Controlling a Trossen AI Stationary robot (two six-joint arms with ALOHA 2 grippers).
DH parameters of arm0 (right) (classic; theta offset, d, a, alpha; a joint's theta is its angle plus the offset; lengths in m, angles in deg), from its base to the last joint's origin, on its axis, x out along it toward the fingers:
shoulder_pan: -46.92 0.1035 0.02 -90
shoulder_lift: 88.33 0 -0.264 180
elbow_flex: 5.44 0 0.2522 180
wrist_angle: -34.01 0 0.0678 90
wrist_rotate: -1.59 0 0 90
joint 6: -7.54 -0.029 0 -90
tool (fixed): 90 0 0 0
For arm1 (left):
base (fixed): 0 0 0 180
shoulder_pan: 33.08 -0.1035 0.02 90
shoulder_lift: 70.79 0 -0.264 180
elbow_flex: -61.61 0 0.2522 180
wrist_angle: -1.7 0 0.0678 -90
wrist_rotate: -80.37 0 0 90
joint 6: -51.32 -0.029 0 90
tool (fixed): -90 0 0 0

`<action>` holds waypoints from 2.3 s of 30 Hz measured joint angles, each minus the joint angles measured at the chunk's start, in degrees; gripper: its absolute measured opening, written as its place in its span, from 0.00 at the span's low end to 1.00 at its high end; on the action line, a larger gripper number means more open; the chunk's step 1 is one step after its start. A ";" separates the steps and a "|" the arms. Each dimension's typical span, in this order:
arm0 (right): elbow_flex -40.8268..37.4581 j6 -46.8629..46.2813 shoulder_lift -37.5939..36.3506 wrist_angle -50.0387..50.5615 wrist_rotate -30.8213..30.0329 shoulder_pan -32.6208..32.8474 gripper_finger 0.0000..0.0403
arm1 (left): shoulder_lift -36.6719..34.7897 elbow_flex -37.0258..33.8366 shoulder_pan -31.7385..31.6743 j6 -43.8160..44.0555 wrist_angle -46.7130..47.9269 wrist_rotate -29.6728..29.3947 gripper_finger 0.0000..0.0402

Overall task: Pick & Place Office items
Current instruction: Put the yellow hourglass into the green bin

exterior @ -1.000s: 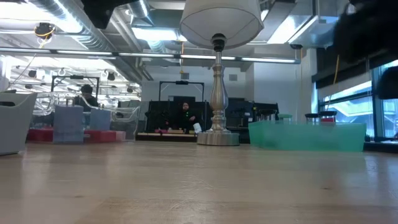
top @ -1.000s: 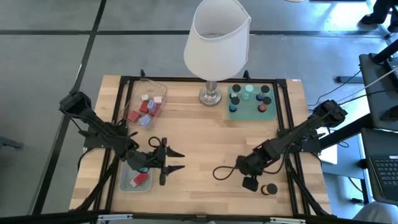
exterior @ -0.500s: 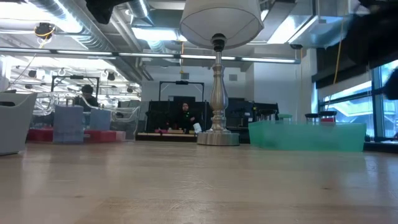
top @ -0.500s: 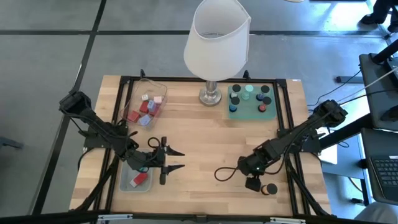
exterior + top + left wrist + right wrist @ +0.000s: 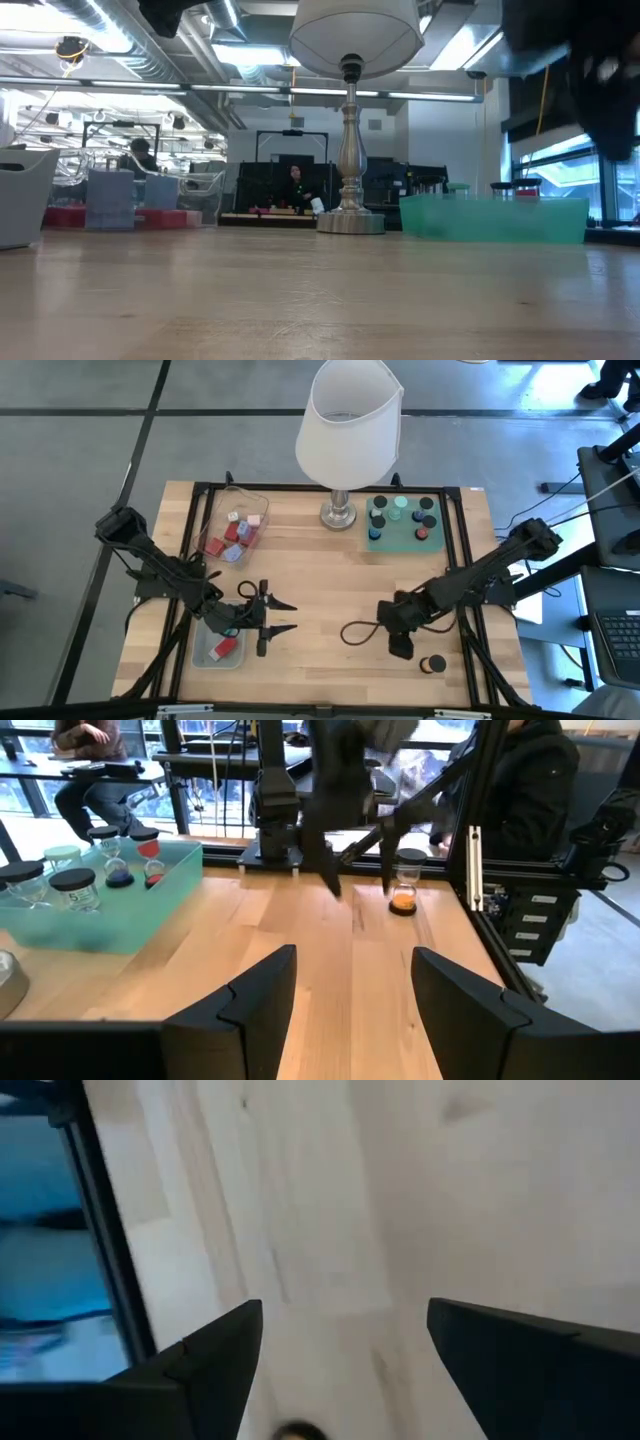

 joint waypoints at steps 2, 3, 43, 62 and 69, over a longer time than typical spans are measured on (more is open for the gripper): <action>5.36 3.02 -1.97 7.98 -4.66 1.07 0.72 | -0.02 0.00 0.00 -0.06 0.00 -0.01 0.49; 8.27 4.45 -2.71 10.51 -6.88 1.74 0.72 | -0.02 0.00 0.00 -0.11 0.00 0.00 0.49; 18.05 -23.81 -5.23 26.10 -19.25 30.37 0.72 | -0.02 0.00 -2.12 3.34 0.95 -0.04 0.49; 18.03 -18.62 1.64 25.97 -19.94 31.63 0.72 | -0.02 0.00 -2.12 2.40 3.17 -0.46 0.49; 18.03 -21.03 1.91 25.97 -25.79 34.27 0.72 | -0.02 0.00 -2.12 2.40 3.17 -0.46 0.49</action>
